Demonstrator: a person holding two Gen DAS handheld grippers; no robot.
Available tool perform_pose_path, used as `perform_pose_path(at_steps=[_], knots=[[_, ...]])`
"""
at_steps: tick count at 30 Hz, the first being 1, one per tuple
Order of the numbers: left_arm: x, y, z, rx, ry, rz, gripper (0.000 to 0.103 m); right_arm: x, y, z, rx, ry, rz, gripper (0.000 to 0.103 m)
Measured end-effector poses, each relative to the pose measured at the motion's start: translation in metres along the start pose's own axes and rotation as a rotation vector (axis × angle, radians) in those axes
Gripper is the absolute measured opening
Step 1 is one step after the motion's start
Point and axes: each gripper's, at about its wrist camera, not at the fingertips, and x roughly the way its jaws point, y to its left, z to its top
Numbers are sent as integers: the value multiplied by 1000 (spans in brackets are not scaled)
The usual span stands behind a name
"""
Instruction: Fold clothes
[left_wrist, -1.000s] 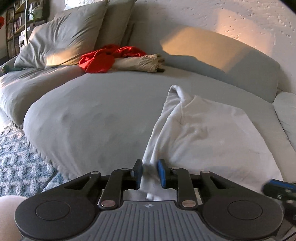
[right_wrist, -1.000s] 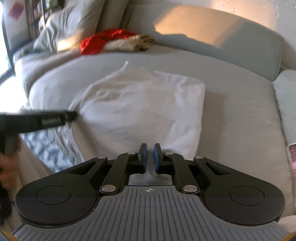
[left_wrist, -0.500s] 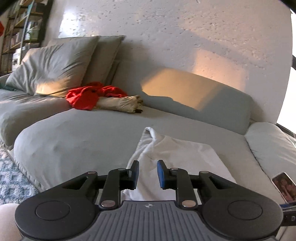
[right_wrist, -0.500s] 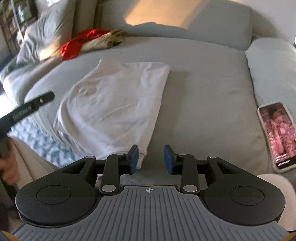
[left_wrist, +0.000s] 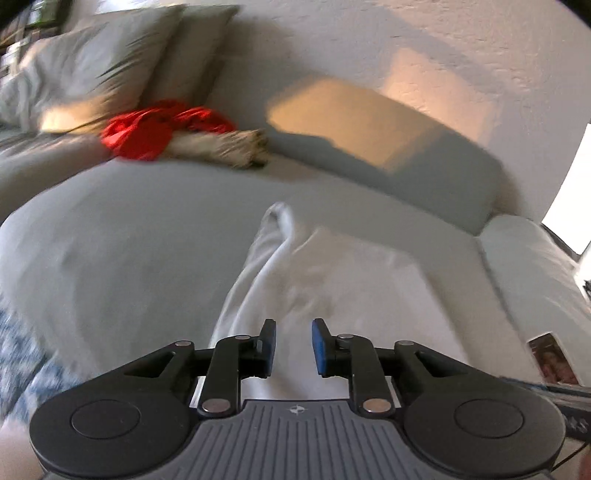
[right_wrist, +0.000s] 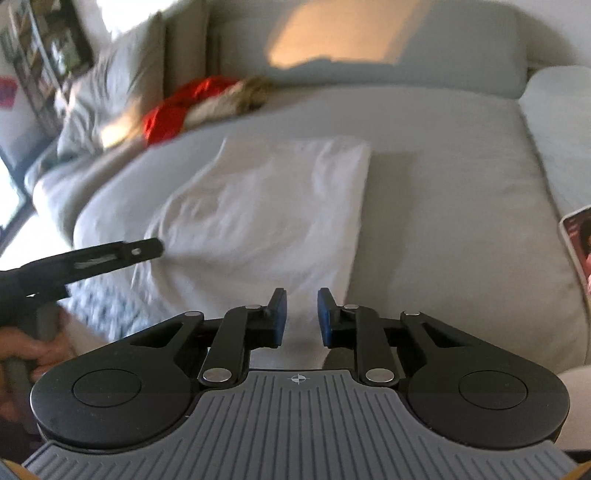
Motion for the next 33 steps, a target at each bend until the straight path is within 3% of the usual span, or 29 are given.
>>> perform_pose_path(at_steps=[2,4,7,10,14,18,20,22,25,26,28,31,33], knots=[[17,-4,19,10,27,-33,18,4,-11,12,49,-41,-22,23],[39,-7,38,20,48,-49,12,17,-27,28,136,-55,1,11],[80,0,62,10,66,-46,4,39,-45,53,234,-71,40,10],[121,10,81,-43,93,-52,4,70,-46,77,218,-74,65,10],[162,30,81,-76,125,-105,3,123,-43,104,209,-16,89,12],[178,44,83,-51,107,27,3,175,-47,113,211,57,174,12],[182,49,86,-20,74,116,3,190,-59,114,263,44,175,2],[183,58,89,-22,54,226,1,194,-74,117,310,-14,100,1],[167,66,94,-68,22,260,2,195,-96,118,362,-68,-63,2],[159,65,94,-67,10,255,2,193,-103,117,385,-75,-80,3],[141,57,94,-45,-9,186,2,181,-113,115,442,-88,-67,8],[126,47,88,-71,32,-93,2,156,-108,112,443,-118,-7,10],[133,32,81,-54,93,-207,4,145,-92,108,386,-122,55,10]])
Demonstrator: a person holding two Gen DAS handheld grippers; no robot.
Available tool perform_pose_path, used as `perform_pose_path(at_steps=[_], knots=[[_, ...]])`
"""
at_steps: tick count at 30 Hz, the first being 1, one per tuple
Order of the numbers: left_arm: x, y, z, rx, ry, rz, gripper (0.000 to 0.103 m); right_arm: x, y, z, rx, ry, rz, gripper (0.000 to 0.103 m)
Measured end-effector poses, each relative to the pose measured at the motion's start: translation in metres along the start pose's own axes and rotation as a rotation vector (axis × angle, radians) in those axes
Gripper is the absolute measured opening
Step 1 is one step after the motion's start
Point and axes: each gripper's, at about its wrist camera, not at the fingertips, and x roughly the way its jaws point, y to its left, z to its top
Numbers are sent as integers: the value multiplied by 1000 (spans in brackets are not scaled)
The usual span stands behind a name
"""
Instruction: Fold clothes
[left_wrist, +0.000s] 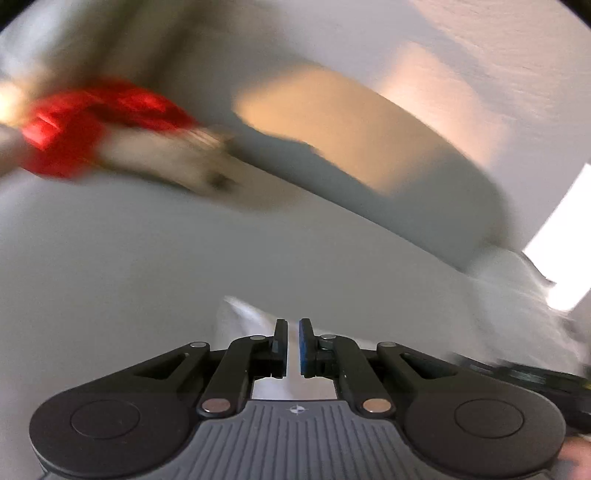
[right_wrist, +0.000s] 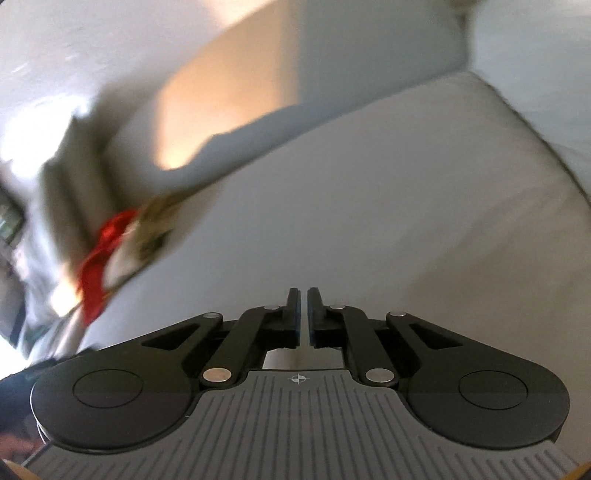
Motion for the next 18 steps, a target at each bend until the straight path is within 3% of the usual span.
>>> perform_pose_path(at_steps=[1,5,6,7,9,10,12,14,17,18], knots=[[8,-8,-3,36,34,9,4,-3,8,-5,-27,13,34,10],[23,-16,-9,109,138,204,5,12,39,-25,-158,109,81,10],[16,-16,-7,123,126,248,7,17,41,-28,-181,127,33,10],[10,-18,-6,159,100,317,6,20,42,-31,-200,138,-12,1],[3,-21,-7,276,19,515,3,14,38,-34,-208,106,-71,1],[0,-17,-5,279,-7,552,1,10,35,-35,-210,87,-101,1],[-9,0,2,150,-23,460,2,0,29,-32,-229,42,-197,12],[-17,6,5,58,-58,339,2,-7,22,-28,-213,7,-245,12],[-12,-19,8,132,-121,182,3,-10,12,-19,-119,-35,-203,13],[-6,-26,8,152,-114,137,5,-7,12,-16,-92,-34,-147,13]])
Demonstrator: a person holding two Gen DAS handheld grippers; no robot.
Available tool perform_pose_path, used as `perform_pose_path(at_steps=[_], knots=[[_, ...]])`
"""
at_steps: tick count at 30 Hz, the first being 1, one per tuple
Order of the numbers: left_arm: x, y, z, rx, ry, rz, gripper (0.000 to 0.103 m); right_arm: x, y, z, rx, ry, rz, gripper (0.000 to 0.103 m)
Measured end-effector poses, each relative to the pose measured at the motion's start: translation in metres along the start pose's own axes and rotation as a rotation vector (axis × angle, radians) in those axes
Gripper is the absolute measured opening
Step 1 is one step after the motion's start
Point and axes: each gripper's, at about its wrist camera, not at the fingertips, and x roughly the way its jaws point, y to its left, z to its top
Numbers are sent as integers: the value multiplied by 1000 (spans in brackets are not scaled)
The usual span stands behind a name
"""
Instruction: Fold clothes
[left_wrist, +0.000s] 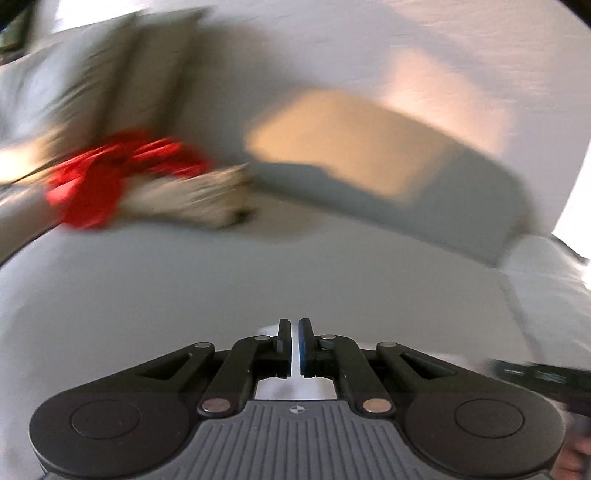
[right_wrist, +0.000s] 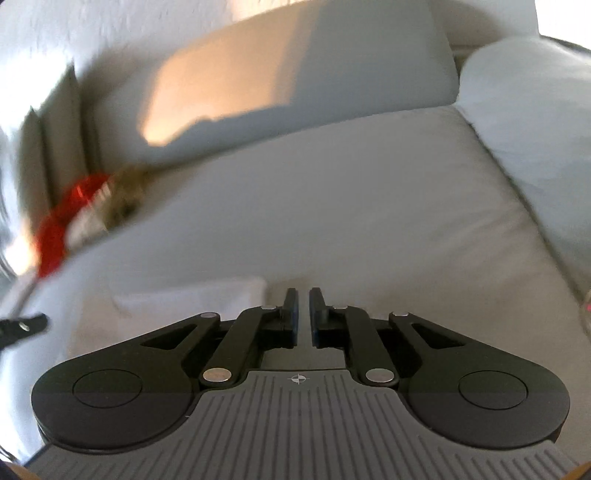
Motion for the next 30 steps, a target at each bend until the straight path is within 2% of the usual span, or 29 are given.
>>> perform_pose_path(at_steps=[2,3,5,7,8,9,10,12,13,15,18,20,22,23,24,25,27,30], knots=[[18,-9,-1,8,40,-55,10,8,1,5,51,3,112,13],[33,-10,-1,-6,82,-41,10,16,4,6,60,18,173,13],[55,-9,-3,-28,139,42,10,33,7,8,88,71,280,13],[63,1,-4,-52,159,163,10,56,3,10,156,155,330,12],[63,6,-3,-66,157,207,9,64,-4,11,200,173,303,3],[60,9,-1,-81,146,231,9,69,-16,12,246,153,275,1],[55,12,1,-90,129,254,9,72,-28,14,291,128,236,1],[42,16,5,-82,80,284,12,61,-51,20,373,44,95,4],[31,16,5,-74,52,290,11,51,-57,22,383,10,40,11],[15,17,3,-64,26,270,15,29,-69,26,378,-9,-2,12],[-10,5,-4,-36,50,269,27,-9,-74,22,347,1,-7,22],[-25,-11,-9,-9,75,289,31,-36,-68,14,295,15,2,40],[-43,-26,-18,19,71,279,48,-57,-57,7,233,42,17,49],[-54,-33,-24,35,67,267,51,-67,-52,3,201,60,26,51],[-64,-37,-30,48,68,259,59,-75,-47,-3,171,83,38,52],[-72,-38,-37,56,76,257,67,-84,-42,-9,142,105,50,59],[-89,-39,-49,61,93,255,68,-103,-32,-22,81,140,69,68],[-107,-22,-61,2,129,260,68,-133,-19,-38,3,168,91,81]])
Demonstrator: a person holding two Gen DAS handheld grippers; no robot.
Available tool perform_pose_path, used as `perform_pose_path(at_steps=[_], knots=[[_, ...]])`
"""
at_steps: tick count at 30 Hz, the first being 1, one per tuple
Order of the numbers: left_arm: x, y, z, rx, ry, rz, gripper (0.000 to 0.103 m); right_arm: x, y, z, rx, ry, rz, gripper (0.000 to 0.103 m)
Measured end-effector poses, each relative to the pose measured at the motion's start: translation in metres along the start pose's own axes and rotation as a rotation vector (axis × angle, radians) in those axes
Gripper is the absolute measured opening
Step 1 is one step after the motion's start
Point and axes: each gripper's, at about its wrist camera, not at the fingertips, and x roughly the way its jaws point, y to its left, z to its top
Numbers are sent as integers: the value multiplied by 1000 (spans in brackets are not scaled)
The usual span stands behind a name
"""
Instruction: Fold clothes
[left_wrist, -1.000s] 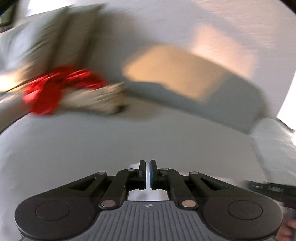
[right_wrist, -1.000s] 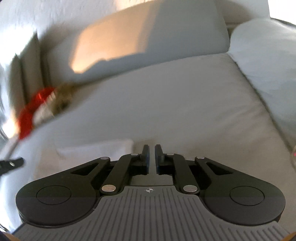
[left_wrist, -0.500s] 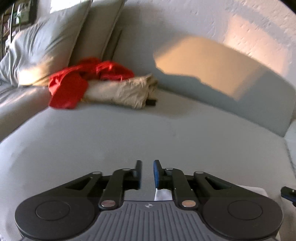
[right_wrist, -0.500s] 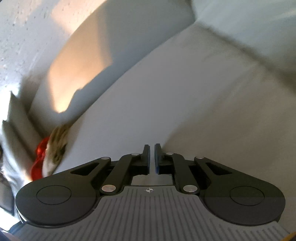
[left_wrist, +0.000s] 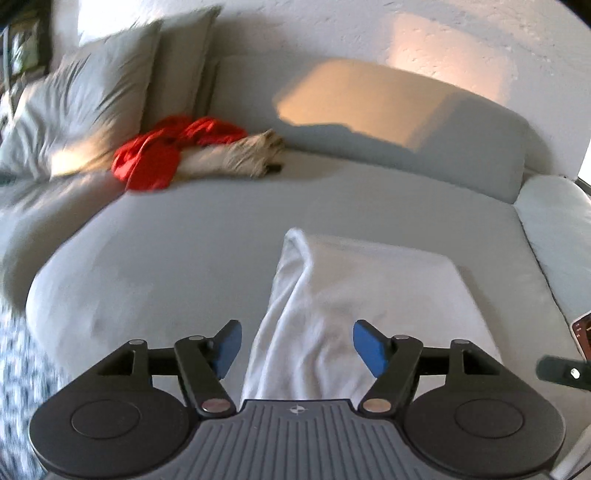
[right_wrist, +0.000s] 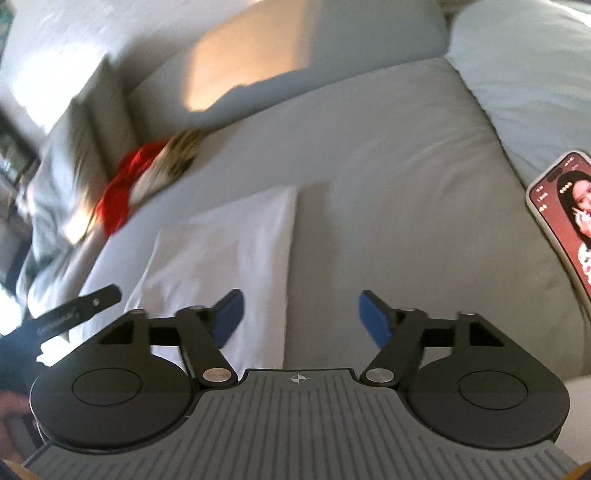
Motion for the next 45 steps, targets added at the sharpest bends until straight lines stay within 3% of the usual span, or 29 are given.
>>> perform_pose_path(at_steps=[3,8,13,18,22,28,36,37,39,40,41,43,45], knots=[[-7,29,-7,-101,19,-6,69,-17,0,-17,-15,30,37,82],[13,63,-5,-221,64,-121,68,-24,-17,-24,87,66,132,80],[54,71,-2,-244,172,-297,65,-4,-45,-26,263,110,269,70],[71,74,10,-211,240,-456,66,24,-76,-22,436,150,398,66],[93,67,20,-182,316,-538,66,43,-74,-10,411,164,382,58],[131,55,37,-181,421,-626,70,76,-56,18,358,227,348,60],[158,48,38,-202,383,-707,70,131,-44,45,366,230,387,59],[162,48,36,-219,369,-719,69,138,-43,47,361,220,392,53],[168,50,33,-264,342,-730,62,152,-42,48,362,203,373,27],[171,51,32,-280,330,-724,55,159,-43,48,368,196,365,6],[172,51,30,-290,321,-715,51,165,-46,46,395,194,368,6],[172,48,29,-292,311,-677,27,164,-50,44,424,182,389,6],[166,42,30,-281,295,-631,14,160,-43,44,403,167,360,6]])
